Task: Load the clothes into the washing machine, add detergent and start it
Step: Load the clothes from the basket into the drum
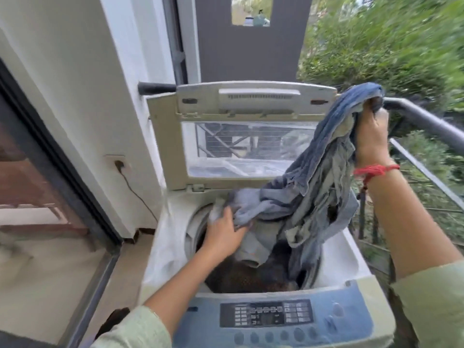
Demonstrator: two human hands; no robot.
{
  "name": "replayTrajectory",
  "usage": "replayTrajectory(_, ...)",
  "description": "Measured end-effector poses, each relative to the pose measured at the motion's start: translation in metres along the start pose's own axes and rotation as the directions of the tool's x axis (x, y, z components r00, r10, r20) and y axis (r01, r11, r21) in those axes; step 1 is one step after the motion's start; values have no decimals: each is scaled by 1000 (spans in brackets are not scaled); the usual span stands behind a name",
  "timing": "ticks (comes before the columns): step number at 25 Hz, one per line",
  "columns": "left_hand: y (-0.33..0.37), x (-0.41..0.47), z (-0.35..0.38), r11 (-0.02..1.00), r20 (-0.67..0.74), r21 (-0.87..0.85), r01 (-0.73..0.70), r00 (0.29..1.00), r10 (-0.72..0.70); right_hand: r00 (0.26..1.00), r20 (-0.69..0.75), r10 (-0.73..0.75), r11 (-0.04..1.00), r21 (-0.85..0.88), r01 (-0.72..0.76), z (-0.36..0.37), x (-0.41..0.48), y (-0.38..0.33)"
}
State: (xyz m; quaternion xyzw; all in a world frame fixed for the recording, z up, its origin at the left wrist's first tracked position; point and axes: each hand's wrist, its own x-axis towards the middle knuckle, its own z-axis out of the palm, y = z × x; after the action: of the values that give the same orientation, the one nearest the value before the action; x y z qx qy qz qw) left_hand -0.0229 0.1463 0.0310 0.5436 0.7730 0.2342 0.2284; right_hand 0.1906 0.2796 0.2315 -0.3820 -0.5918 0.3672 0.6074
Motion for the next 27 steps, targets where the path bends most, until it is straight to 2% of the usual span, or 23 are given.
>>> replayTrajectory(1, -14, 3, 7, 982, 156, 159, 99, 980, -124, 998, 55, 18, 998, -61, -15, -5, 2, 8)
replayTrajectory(2, -26, 5, 9, 936, 272, 318, 151, 931, -243, 988, 146, 49, 990, -139, -28, -8, 3, 16)
replayTrajectory(3, -33, 8, 9, 892, 329, 425, 152, 892, -309, 963, 257, 77, 972, -236, -14, -11, 3, 25)
replayTrajectory(4, -35, 11, 5, 880, 328, 458, 128, 895, -301, 923, 372, 98, 935, -351, 42, -12, 1, 31)
replayTrajectory(5, -32, 16, 0, 908, 298, 409, 89, 928, -225, 869, 478, 126, 881, -456, 123, -10, -1, 34)
replayTrajectory(6, -23, 21, -9, 957, 262, 289, 20, 960, -99, 812, 563, 152, 825, -524, 209, -6, -3, 36)
replayTrajectory(8, 4, 31, -26, 983, 214, -18, -184, 959, 184, 739, 647, 185, 792, -543, 278, 7, -9, 29)
replayTrajectory(10, 33, 31, -35, 919, 235, -271, -286, 906, 351, 776, 602, 186, 817, -534, 218, 21, -10, 23)
replayTrajectory(12, 46, 29, -29, 858, 217, -436, -272, 893, 394, 856, 488, 169, 815, -558, 157, 25, -7, 24)
replayTrajectory(13, 43, 35, -24, 842, 168, -464, -273, 907, 387, 866, 469, 173, 818, -559, 139, 24, -5, 25)
replayTrajectory(14, 38, 41, -24, 832, 107, -481, -276, 924, 368, 844, 497, 202, 817, -560, 134, 21, -6, 26)
replayTrajectory(15, 27, 52, -29, 836, 49, -476, -272, 941, 334, 787, 556, 267, 812, -570, 128, 15, -6, 29)
replayTrajectory(16, 16, 62, -39, 852, 19, -454, -261, 953, 302, 697, 616, 367, 763, -628, 153, 10, -6, 33)
replayTrajectory(17, 7, 74, -52, 892, -5, -373, -257, 962, 275, 595, 644, 480, 658, -713, 241, 6, -7, 39)
replayTrajectory(18, 1, 84, -68, 936, -31, -242, -256, 966, 256, 541, 625, 563, 521, -776, 355, 4, -8, 48)
replayTrajectory(19, 0, 94, -82, 963, -82, -85, -255, 965, 249, 584, 591, 557, 392, -806, 443, 5, -8, 61)
replayTrajectory(20, 6, 103, -96, 962, -143, 45, -268, 952, 272, 690, 569, 447, 321, -822, 470, 8, -7, 70)
replayTrajectory(21, 17, 109, -109, 943, -227, 131, -306, 917, 329, 811, 513, 279, 307, -849, 431, 13, -4, 74)
replayTrajectory(22, 31, 110, -121, 919, -330, 184, -348, 859, 391, 900, 426, 90, 343, -862, 374, 19, 0, 77)
replayTrajectory(23, 41, 108, -127, 899, -444, 228, -373, 782, 437, 934, 346, -95, 396, -847, 354, 23, 1, 75)
replayTrajectory(25, 44, 96, -125, 881, -600, 293, -371, 646, 471, 894, 270, -358, 483, -765, 425, 25, 1, 74)
replayTrajectory(26, 35, 85, -113, 879, -609, 324, -350, 634, 477, 863, 289, -415, 506, -715, 483, 23, -4, 81)
replayTrajectory(27, 22, 72, -93, 875, -563, 365, -317, 674, 479, 839, 354, -412, 521, -664, 536, 21, -16, 93)
